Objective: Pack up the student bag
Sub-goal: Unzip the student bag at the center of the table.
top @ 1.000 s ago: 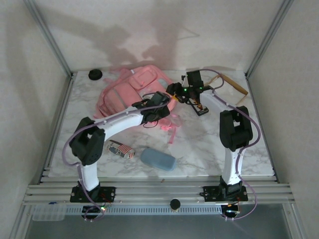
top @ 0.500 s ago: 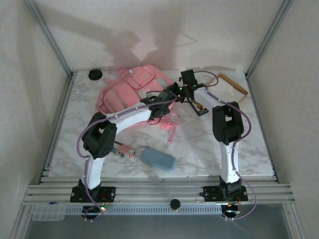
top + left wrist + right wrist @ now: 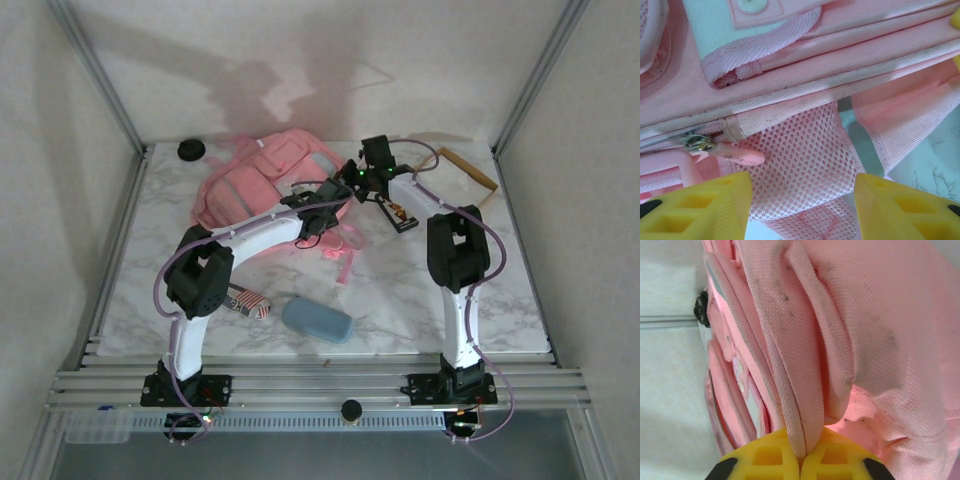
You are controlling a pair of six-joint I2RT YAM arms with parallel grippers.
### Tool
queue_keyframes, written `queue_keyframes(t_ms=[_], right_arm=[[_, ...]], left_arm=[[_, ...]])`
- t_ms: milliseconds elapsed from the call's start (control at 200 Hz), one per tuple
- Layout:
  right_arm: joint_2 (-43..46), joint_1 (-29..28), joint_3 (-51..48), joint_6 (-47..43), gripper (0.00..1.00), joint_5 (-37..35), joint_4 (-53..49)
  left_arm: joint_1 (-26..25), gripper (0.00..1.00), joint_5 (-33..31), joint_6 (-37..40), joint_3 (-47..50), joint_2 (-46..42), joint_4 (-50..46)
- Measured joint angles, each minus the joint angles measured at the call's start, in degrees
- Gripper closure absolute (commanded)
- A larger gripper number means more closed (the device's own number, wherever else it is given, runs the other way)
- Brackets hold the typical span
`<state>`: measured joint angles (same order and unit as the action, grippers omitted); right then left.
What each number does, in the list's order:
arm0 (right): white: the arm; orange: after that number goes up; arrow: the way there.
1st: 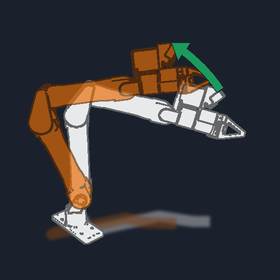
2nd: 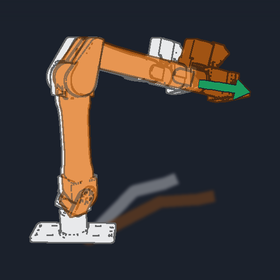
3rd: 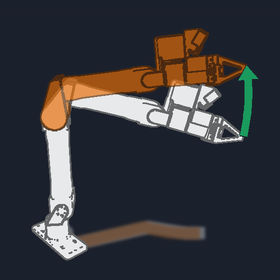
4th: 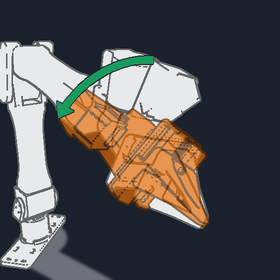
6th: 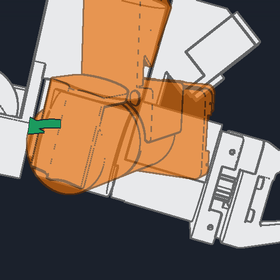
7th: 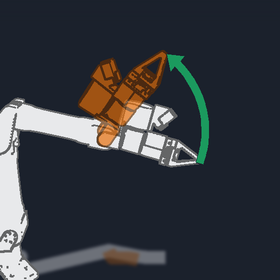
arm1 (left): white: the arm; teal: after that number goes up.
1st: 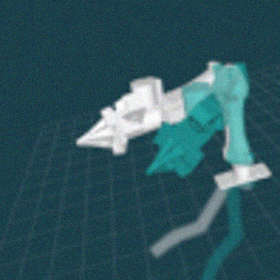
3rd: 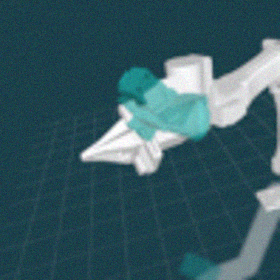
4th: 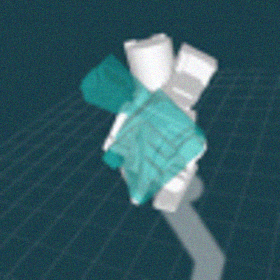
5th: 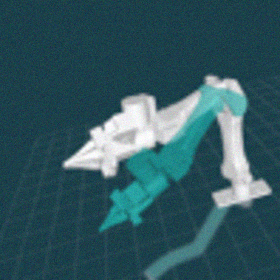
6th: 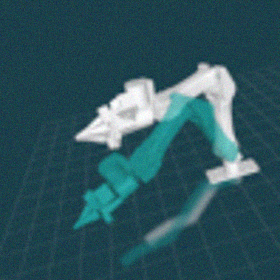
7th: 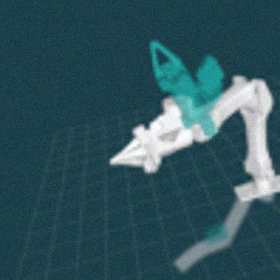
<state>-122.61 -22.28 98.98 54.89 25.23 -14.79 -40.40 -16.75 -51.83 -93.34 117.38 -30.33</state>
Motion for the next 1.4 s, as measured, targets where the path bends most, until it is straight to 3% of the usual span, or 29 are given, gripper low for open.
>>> queue_keyframes(t_ms=[541, 1397], right_arm=[[5.29, -0.17, -4.76, 6.91, 1.00, -0.39, 2.14], [6.16, -0.52, -6.19, 7.74, 1.00, -1.55, 3.39]], left_arm=[[0.37, 0.52, -2.12, -0.46, -2.01, -0.72, -3.67], [1.18, 0.58, -2.01, -0.48, 9.40, -7.58, -1.95]])
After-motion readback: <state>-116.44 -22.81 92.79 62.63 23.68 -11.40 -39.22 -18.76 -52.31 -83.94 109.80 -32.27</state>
